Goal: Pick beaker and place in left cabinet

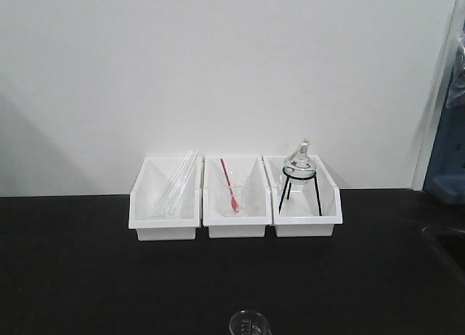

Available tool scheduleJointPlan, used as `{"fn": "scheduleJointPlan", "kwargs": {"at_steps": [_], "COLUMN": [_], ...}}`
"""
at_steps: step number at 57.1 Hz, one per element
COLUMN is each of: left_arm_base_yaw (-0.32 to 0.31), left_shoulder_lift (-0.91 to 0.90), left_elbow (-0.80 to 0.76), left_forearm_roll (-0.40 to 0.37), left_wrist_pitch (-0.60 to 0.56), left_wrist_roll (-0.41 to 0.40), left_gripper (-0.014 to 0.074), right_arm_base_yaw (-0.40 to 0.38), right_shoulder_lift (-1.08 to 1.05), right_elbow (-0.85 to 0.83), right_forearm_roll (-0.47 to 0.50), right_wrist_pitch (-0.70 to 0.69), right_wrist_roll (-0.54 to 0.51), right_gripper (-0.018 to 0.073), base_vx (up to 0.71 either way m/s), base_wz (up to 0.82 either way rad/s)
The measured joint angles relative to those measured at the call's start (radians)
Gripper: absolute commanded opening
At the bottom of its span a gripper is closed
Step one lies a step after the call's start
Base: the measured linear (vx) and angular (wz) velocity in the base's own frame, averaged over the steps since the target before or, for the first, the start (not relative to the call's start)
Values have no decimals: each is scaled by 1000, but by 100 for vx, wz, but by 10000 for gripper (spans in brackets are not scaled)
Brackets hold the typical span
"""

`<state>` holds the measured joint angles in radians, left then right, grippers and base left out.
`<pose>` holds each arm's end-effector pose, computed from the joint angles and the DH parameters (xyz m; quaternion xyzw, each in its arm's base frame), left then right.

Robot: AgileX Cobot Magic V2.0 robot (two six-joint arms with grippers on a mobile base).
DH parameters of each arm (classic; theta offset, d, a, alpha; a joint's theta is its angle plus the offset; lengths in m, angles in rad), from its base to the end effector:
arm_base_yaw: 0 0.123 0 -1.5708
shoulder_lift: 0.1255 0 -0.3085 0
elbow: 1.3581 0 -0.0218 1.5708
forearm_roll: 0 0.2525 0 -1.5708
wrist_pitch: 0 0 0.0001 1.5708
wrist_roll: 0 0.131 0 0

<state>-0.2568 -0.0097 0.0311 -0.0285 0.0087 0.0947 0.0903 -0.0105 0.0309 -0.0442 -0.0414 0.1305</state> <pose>0.0724 -0.0191 0.2044 0.1105 0.6777 -0.0693 0.7237 0.0739 0.0069 0.2110 -0.0020 0.6678 0.0663 0.7413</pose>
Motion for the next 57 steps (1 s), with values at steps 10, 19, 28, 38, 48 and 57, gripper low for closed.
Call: {"fn": "scheduleJointPlan", "kwargs": {"at_steps": [10, 19, 28, 38, 48, 57], "left_arm_base_yaw": [0, 0, 0, 0, 0, 0], "left_shoulder_lift": [0, 0, 0, 0, 0, 0], "left_elbow": [0, 0, 0, 0, 0, 0], "left_forearm_roll": [0, 0, 0, 0, 0, 0], "left_wrist_pitch": [0, 0, 0, 0, 0, 0], "left_wrist_roll": [0, 0, 0, 0, 0, 0], "left_gripper": [1, 1, 1, 1, 1, 1], "right_arm_base_yaw": [0, 0, 0, 0, 0, 0], "right_shoulder_lift": [11, 205, 488, 725, 849, 881], "right_elbow": [-88, -325, -555, -673, -691, -691], "right_forearm_roll": [0, -4, -4, -4, -4, -3], "right_wrist_pitch": [-88, -52, -5, 10, -4, -13], "right_wrist_roll": [-8, -87, -130, -142, -140, -139], "right_gripper": [-6, -6, -6, -6, 0, 44], "base_vx": [0, 0, 0, 0, 0, 0], "base_wz": [0, 0, 0, 0, 0, 0]}}
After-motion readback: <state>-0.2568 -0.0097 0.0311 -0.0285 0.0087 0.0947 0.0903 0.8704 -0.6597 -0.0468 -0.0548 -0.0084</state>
